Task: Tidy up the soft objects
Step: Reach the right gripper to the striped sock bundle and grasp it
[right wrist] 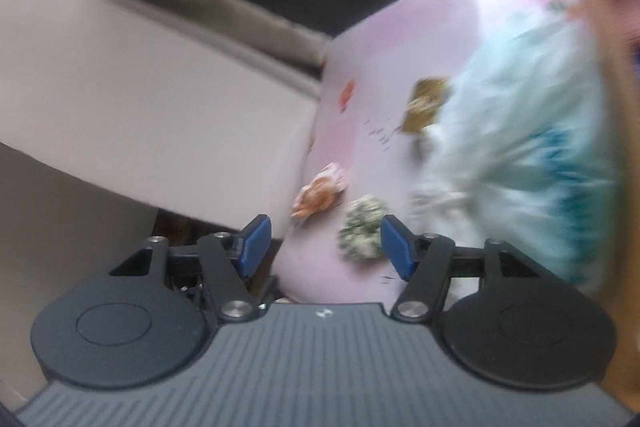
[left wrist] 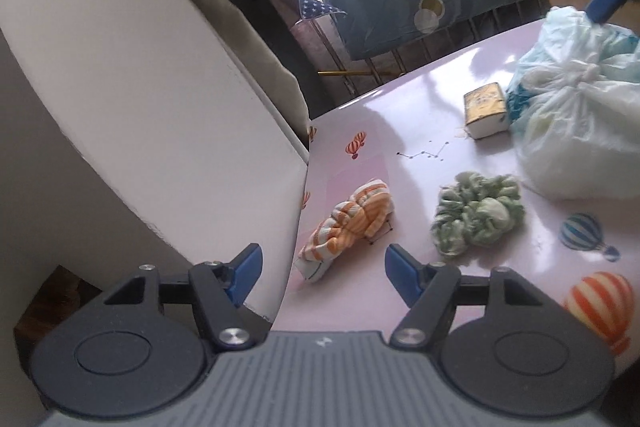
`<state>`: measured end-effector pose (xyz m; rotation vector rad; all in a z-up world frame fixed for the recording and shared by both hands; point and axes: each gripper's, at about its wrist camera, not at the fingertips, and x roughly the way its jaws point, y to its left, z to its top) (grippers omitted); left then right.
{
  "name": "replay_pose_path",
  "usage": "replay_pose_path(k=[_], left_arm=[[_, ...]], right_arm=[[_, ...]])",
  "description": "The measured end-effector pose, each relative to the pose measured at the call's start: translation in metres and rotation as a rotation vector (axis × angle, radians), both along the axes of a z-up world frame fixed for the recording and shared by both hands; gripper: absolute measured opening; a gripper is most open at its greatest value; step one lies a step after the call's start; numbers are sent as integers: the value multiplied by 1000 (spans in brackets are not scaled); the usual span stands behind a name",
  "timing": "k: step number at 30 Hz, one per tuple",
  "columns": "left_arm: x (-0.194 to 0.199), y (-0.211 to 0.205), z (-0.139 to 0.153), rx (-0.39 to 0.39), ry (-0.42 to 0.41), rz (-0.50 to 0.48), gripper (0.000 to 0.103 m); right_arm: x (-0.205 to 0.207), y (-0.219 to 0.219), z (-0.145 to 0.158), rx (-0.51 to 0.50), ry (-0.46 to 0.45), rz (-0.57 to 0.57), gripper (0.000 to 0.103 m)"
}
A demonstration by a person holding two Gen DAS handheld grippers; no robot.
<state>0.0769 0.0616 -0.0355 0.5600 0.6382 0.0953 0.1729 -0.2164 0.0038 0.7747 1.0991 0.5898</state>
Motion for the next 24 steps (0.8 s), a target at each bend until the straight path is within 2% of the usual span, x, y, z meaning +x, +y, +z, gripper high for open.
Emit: replay_pose_path(k=[10,19,22,24], left_arm=[[58,23,-33,52,56,-51,70],[104,25,-70,45,196,-74,69],[108,27,-72,7,209,-55,61],[107,27,-72,3,208,-44,46]], right_arm=[[89,117,-50,-34,92,80,68],[137,183,-101,-143,145,127,68],[143,198,-114,-161,158,144,68],[144,204,-122,-159,176,146,61]])
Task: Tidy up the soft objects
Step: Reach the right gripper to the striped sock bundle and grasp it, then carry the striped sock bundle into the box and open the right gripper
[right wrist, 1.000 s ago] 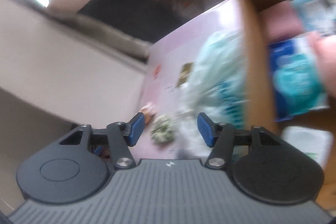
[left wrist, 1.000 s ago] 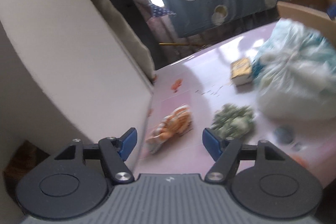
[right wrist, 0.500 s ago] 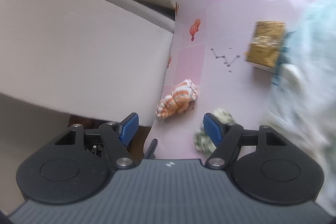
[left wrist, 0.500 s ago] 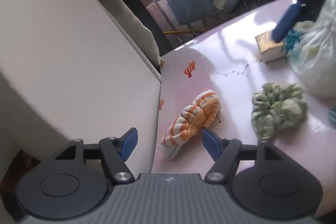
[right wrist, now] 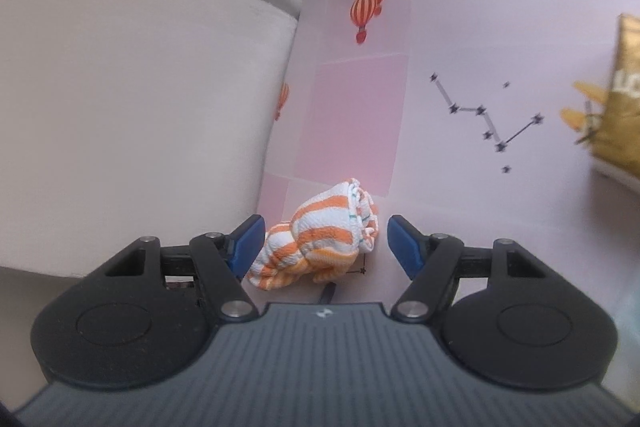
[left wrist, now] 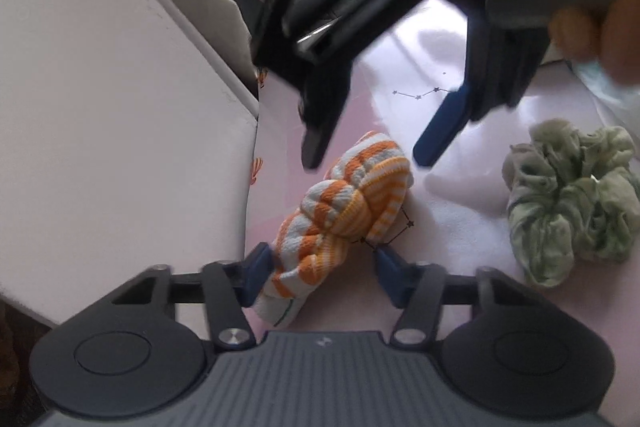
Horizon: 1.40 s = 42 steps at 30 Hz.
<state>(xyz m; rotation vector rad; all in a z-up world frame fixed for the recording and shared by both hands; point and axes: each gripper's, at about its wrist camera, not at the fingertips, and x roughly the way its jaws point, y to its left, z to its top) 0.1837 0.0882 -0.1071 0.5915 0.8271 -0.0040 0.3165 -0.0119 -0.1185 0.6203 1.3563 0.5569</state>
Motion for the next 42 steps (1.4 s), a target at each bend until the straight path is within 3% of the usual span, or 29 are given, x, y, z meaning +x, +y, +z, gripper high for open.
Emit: replay_pose_path(k=[3,9,15,22,31,42], left_arm=[[-6,-1,1,16,-11,21,36],[-26,-4,18,-5,-37,34,32],[-48,-12,51,5,-110,13,31],[-91,-48,98,9,-215,-80,32],[-132,-143,140,16,-306,-330,32],[-156,-296,157,-46,-275,-648,31]], right_arm=[[-5,1,-7,7,8,-13,55],[-17,-16,-1,65,32,-51,41],[-39,-34,37,105,-31,-45,40],[-80,-90,92,165,-123,-101,40],[-156,-224,139,223,-248,-301,40],[-245,-407,155,142,-309,-573,43]])
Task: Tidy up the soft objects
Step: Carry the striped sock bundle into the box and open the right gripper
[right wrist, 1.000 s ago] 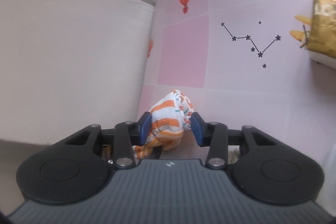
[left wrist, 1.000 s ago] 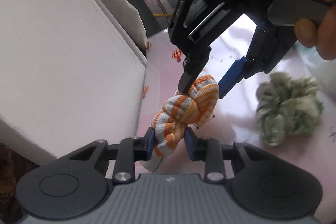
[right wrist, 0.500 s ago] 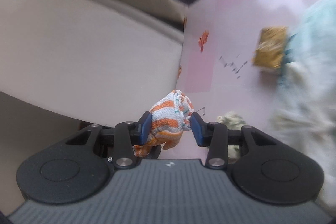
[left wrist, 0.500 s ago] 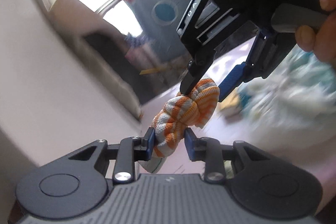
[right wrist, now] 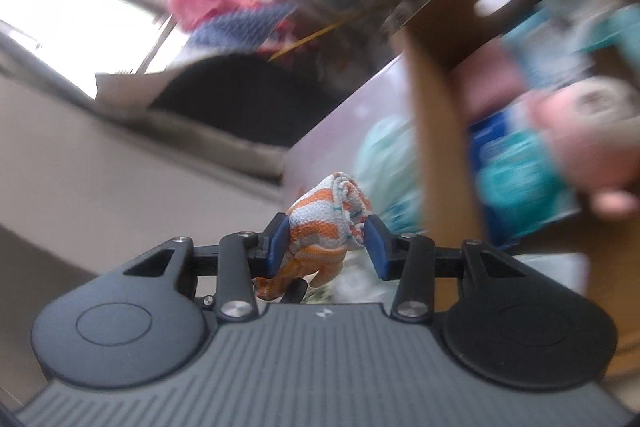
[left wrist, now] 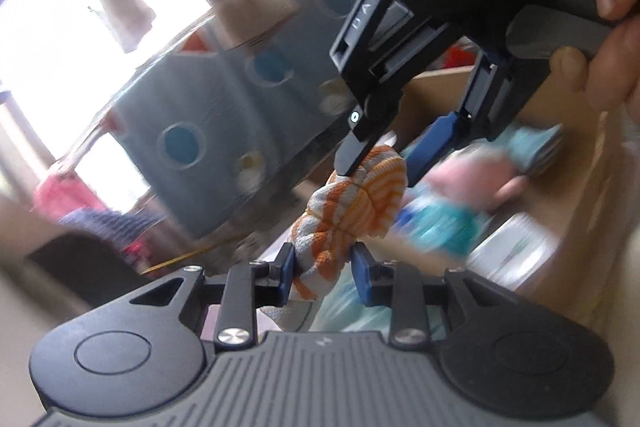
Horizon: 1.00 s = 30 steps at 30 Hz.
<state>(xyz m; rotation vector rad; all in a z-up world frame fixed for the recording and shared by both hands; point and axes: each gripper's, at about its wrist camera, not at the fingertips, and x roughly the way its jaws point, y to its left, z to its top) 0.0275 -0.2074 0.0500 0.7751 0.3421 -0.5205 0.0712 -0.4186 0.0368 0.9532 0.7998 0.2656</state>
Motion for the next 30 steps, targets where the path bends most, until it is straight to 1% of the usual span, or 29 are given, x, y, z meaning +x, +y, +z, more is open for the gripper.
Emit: replay_pose_path(k=[1,3,4,6,8,10,12,13,14,17,20,21,24,25,26,27,30], left_arm=[[1,-9,-2,-4,23,-23,31],[7,-35,-6,-22,106,-66,31],[10,-45,-7,-35,164,-79,31],[17,-69,-10,-65,315,-91,30],[38,-86,-17,-103,463,-80,29],[54,-98,-21,-148,587,-62,26],[70,-112,-28,-188,689,-46,24],[75,-112,-28,-207,734,-37,24],[85,-120,-35,-228,780,-29,23],[100,-138,-44,-297,910,7,23],[113,-155,-59,-350,991,31,23],[120,-161,-71,-357,1009,29,23],[118,-171,-76,-349,1035,-4,24],[116,-171,-78,-350,1055,-22,24],[115,-171,-79,-356,1087,-41,26],[113,-170,-79,-361,1104,-46,33],[110,-165,-77,-381,1091,-43,39]], right_arm=[[-7,-15,1,-9,3,-28,43],[-21,-44,3,-12,9,-83,48],[-30,-60,4,-5,1,-116,48],[-47,-89,6,1,-26,-189,50],[-67,-115,8,-1,-60,-254,51],[-84,-135,6,9,-82,-302,54],[-101,-154,5,11,-94,-339,54],[-109,-160,3,10,-97,-356,54],[-117,-167,1,9,-102,-371,55],[-140,-186,-8,15,-112,-413,55],[-157,-202,-17,35,-111,-438,55],[-159,-202,-21,40,-109,-441,55],[-161,-203,-33,51,-96,-446,55],[-163,-203,-35,53,-93,-445,56],[-164,-204,-38,54,-89,-443,56],[-165,-204,-39,56,-86,-441,56],[-165,-200,-43,68,-75,-434,57]])
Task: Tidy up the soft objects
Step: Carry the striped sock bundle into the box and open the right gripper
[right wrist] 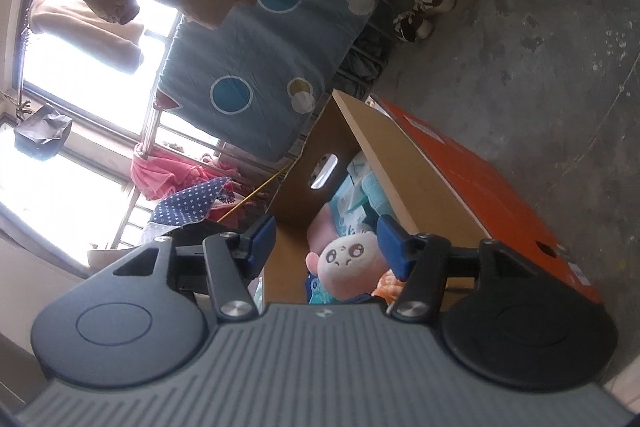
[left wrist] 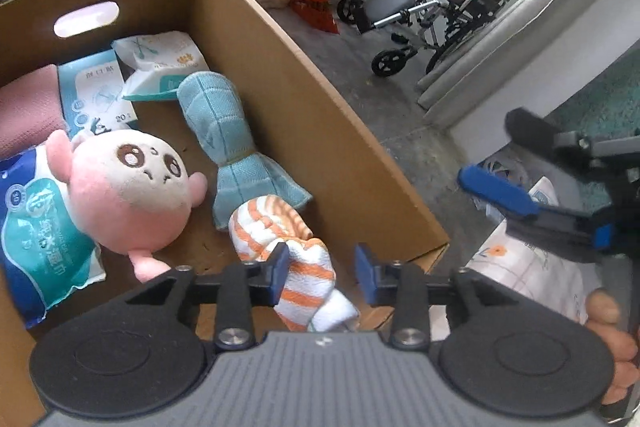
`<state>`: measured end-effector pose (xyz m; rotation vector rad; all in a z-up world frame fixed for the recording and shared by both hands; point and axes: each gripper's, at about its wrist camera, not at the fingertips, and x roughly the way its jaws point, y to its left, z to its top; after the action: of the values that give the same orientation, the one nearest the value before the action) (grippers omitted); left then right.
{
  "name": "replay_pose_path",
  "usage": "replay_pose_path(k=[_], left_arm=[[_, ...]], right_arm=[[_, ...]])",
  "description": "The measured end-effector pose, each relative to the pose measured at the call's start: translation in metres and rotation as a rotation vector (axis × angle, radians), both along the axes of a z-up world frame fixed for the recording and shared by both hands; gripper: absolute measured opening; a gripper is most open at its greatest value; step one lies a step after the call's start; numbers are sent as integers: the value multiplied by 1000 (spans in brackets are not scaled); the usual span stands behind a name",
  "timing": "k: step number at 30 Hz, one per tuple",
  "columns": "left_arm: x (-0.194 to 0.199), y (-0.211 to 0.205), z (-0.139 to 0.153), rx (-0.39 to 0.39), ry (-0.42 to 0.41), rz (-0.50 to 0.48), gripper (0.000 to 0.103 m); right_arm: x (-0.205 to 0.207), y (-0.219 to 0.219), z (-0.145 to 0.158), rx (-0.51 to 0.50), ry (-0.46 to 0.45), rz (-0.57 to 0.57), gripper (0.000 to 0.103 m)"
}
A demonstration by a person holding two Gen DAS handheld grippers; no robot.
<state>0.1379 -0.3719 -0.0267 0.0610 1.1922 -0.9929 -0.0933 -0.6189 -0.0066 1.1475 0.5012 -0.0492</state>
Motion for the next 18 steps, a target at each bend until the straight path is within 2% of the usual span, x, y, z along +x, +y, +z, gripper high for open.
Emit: replay_pose_path(k=[4,10,13,18], left_arm=[[0,14,10,-6,-25,35,45],[-3,67,42,13,-153,115,48],[-6,102,53,44,-221,173,49],[-14,171,68,55,-320,285,53]], right_arm=[[3,10,7,-24,-1,21,58],[27,35,30,-127,45,120,62],[57,53,30,-174,122,247,69],[110,78,4,-209,357,382,72]])
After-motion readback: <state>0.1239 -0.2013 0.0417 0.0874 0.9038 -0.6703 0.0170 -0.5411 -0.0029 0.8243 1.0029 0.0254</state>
